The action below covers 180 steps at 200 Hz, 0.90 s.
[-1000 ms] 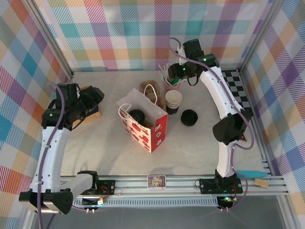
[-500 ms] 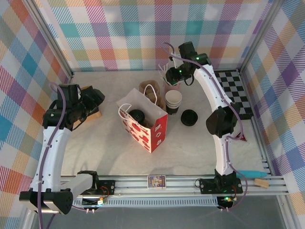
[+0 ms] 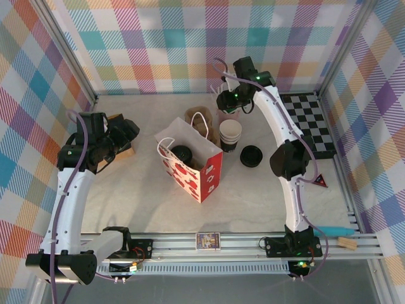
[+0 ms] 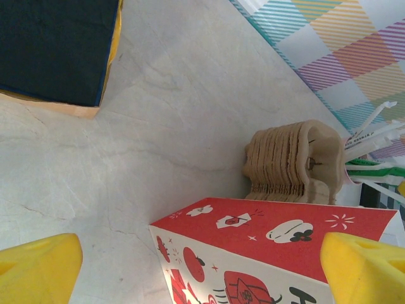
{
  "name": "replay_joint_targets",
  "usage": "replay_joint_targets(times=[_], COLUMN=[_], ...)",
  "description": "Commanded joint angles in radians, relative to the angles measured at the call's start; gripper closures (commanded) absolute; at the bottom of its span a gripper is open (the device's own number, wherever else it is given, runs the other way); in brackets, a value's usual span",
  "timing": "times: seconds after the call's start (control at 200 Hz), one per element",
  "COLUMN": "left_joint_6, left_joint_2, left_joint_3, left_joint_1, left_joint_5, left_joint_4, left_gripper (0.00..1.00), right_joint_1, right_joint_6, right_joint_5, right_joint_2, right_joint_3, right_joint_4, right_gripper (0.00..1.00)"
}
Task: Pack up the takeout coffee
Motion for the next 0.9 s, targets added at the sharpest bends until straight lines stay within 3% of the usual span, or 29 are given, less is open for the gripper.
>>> replay_joint_targets(times=[0.0, 0.18, 0.6, 0.895], left_joint_6=[0.019, 0.022, 0.03, 0.039], left_joint_2=[-0.015, -0.015, -0.011, -0.004], left_joint_3=[-0.007, -0.009, -0.002, 0.003], left_joint_1=[0.017, 0.017, 0.017, 0.017], left_joint_5=[0.007, 0.004, 0.002, 0.004], left_joint_4=[-0.026, -0.03, -0.03, -0.034], left_gripper=[0.04, 0.04, 0.04, 0.05], right_joint_1=[0.009, 0.014, 0.044, 0.044], right_joint_6=[-0.011, -0.004, 0.01, 0.005], right_joint_5=[0.004, 0.016, 0.038, 0.116], right_joint_2=[0.023, 0.034, 0.016, 0.038], right_joint_3=[0.033, 0.042, 0.067, 0.067], right_joint_4=[-0.024, -0.013, -0.012, -0.016], right_gripper=[0.5, 0.53, 0.48, 0.57])
